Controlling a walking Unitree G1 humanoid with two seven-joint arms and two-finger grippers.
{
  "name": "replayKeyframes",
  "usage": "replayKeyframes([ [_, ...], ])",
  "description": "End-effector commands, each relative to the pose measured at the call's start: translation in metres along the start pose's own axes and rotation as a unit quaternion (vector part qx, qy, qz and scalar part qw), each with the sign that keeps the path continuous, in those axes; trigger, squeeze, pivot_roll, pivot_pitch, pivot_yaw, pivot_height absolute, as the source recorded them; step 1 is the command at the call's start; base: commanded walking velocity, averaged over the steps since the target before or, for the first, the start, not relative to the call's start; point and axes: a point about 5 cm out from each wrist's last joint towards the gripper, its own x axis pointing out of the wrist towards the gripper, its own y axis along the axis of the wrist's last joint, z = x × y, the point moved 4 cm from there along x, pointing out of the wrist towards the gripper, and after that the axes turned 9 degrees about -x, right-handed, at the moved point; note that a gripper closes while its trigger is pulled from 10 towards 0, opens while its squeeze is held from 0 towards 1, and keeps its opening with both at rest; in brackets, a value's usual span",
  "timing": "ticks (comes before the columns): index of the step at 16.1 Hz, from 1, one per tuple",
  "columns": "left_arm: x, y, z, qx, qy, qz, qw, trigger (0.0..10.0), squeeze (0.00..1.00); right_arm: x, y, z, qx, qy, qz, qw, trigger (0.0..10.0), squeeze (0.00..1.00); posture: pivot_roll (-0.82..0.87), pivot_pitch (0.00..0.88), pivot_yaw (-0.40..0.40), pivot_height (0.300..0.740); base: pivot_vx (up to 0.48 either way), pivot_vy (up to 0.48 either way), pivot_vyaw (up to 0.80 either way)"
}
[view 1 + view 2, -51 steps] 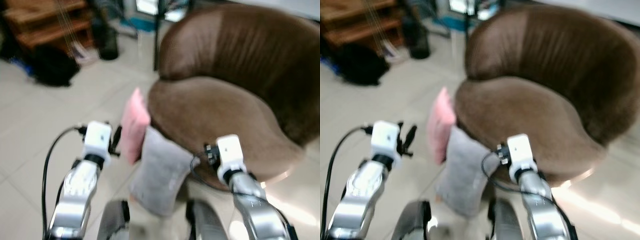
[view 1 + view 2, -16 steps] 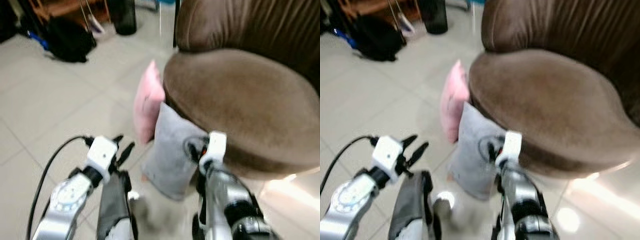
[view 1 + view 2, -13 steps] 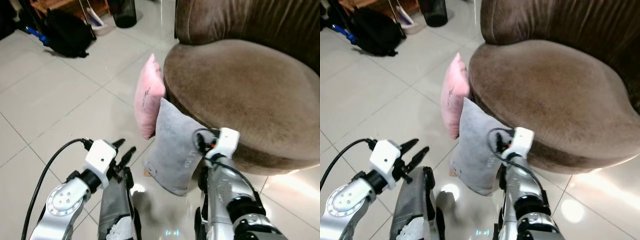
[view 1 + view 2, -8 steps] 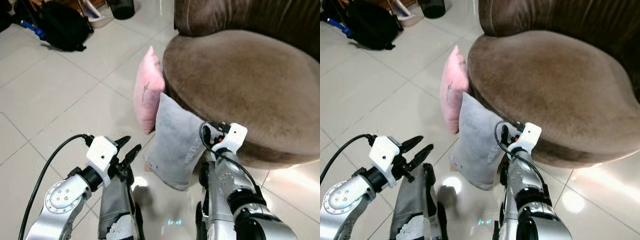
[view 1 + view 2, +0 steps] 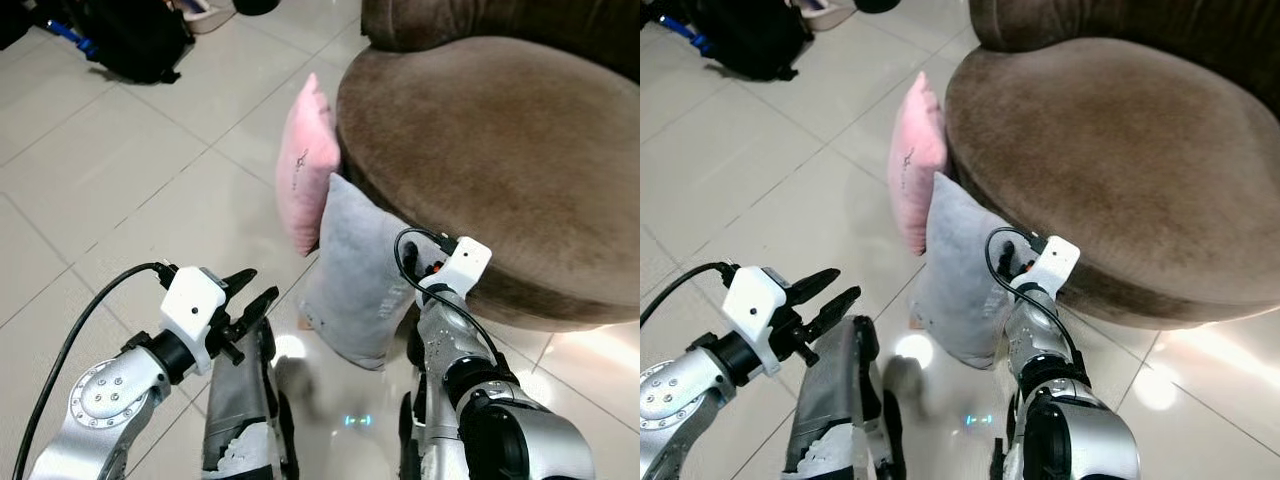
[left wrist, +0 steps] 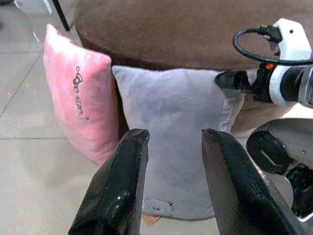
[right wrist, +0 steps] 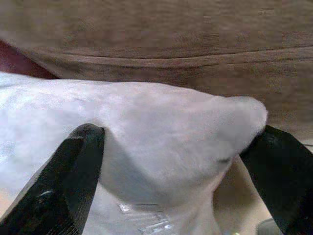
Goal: Move the pillow to the sofa from floor
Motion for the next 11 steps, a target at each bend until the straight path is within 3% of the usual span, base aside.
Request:
replayKeyframes([
  [1, -0.006, -0.003, -0.003, 0.0, 0.002, -0.015, 1.0, 10.0, 0.0, -0.001, -0.005, 0.009, -0.003, -0.033, -0.009, 0.999, 10.0, 0.0, 0.3, 0.315, 0.115, 0.515, 0.0, 0.0, 0.0],
  [3, -0.008, -0.007, -0.013, -0.001, 0.006, -0.027, 1.0, 10.0, 0.0, 0.0, 0.0, 0.034, 0.001, -0.097, -0.002, 0.995, 10.0, 0.0, 0.32, 0.32, 0.13, 0.515, 0.0, 0.0, 0.0],
  [4, -0.011, -0.008, -0.017, -0.004, 0.008, -0.029, 1.0, 10.0, 0.0, 0.001, 0.001, 0.039, 0.023, -0.107, 0.0, 0.994, 10.0, 0.0, 0.33, 0.321, 0.135, 0.515, 0.0, 0.0, 0.0],
  [5, -0.015, -0.009, -0.021, -0.008, 0.011, -0.032, 0.999, 10.0, 0.0, 0.002, 0.004, 0.041, 0.074, -0.11, 0.004, 0.991, 10.0, 0.0, 0.33, 0.322, 0.141, 0.515, 0.0, 0.0, 0.0],
  [7, -0.018, -0.009, -0.029, -0.021, 0.014, -0.032, 0.999, 10.0, 0.0, 0.005, 0.01, 0.034, 0.154, -0.091, 0.009, 0.984, 10.0, 0.0, 0.34, 0.323, 0.143, 0.515, 0.0, 0.0, 0.0],
  [9, -0.02, -0.008, -0.033, -0.023, 0.011, -0.033, 0.999, 10.0, 0.0, 0.006, 0.011, 0.023, 0.197, -0.068, 0.007, 0.978, 10.0, 0.0, 0.34, 0.325, 0.142, 0.515, 0.0, 0.0, 0.0],
  [10, -0.021, -0.007, -0.035, -0.026, 0.008, -0.032, 0.999, 10.0, 0.0, 0.007, 0.012, 0.009, 0.233, -0.031, 0.003, 0.972, 10.0, 0.0, 0.34, 0.326, 0.141, 0.515, 0.0, 0.0, 0.0],
  [11, -0.021, -0.007, -0.036, -0.027, 0.006, -0.032, 0.999, 10.0, 0.0, 0.007, 0.014, -0.001, 0.241, -0.003, 0.007, 0.97, 10.0, 0.0, 0.34, 0.327, 0.141, 0.515, 0.0, 0.0, 0.0],
])
